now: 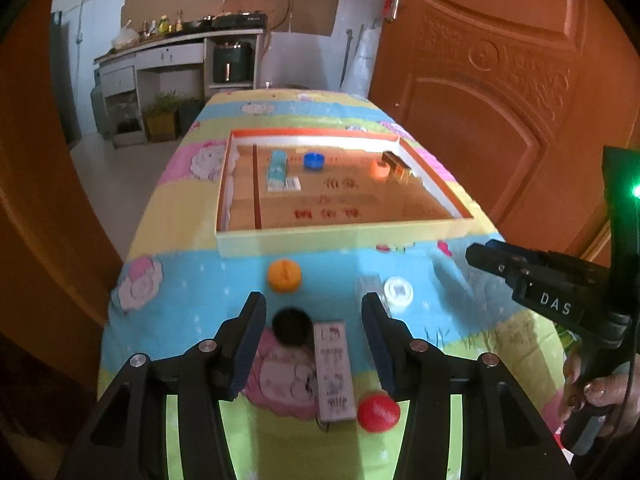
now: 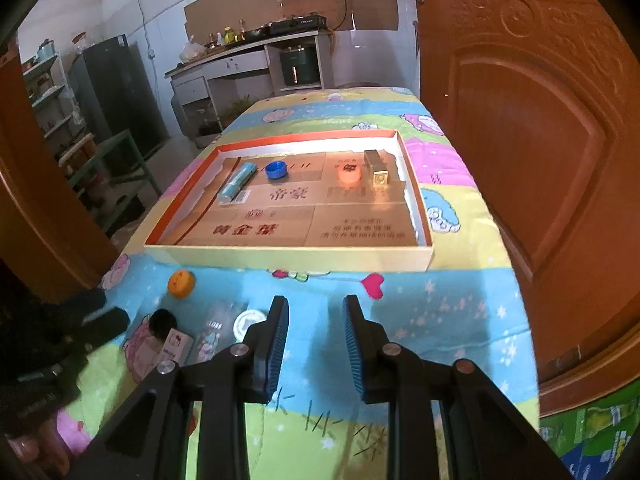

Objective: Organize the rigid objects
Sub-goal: 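Lift both open tools out of the tray toward the quilt objects, then grasp the white Hello Kitty box with the left tool while the right tool grasps the GLOSS glitter tube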

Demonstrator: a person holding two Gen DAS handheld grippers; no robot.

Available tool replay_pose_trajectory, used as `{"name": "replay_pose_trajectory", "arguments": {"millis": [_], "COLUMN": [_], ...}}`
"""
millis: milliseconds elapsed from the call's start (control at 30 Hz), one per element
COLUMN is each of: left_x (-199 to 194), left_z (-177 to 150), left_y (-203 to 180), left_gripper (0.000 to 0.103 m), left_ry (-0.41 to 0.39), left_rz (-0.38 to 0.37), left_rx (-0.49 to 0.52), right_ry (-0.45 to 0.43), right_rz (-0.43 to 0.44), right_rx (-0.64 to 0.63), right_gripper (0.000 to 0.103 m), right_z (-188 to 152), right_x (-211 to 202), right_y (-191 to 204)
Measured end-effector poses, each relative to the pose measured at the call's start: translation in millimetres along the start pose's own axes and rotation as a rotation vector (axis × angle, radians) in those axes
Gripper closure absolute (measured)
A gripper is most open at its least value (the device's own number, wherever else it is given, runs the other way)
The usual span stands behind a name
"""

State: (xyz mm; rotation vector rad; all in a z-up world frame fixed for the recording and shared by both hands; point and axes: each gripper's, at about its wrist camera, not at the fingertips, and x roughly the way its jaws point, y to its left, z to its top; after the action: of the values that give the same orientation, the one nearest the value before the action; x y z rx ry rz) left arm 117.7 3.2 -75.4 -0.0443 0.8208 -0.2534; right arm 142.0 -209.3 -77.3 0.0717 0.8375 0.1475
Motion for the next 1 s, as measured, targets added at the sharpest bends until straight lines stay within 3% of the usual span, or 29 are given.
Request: {"name": "replay_pose_trajectory", "arguments": {"millis": [200,333,567,833,1000], "left_x": [7,19,33,33,40], "left_z": [-26,-40,-47,-47,-42], "left_y": [-5,-10,-13,-6,-18], "left_gripper": [0.056,0.069,0.079,0.079,0.077], "left_ry": [0.039,0.083,0.108,0.086,0.124], "left_rz": [-0.037,-0.045,-0.03,-0.074,-0.02], "left_rx": [-0.014,-0.017,-0.021,-0.033,0.026], "right_ry": [0.001,0.019,0.041,0.059,0.06], "right_rz": [0.012,0.026,0.046,0.071,0.081], "right_rx": [0.013,0.015,0.015,-0.007,-0.012], "right_gripper": [0.075,0.075,0.075,0.075,0.075], "right_z": [-17,-25,-33,-35,-36], "right_x": [3,10,19,26,28], "right_y": [6,9,13,28,34]}}
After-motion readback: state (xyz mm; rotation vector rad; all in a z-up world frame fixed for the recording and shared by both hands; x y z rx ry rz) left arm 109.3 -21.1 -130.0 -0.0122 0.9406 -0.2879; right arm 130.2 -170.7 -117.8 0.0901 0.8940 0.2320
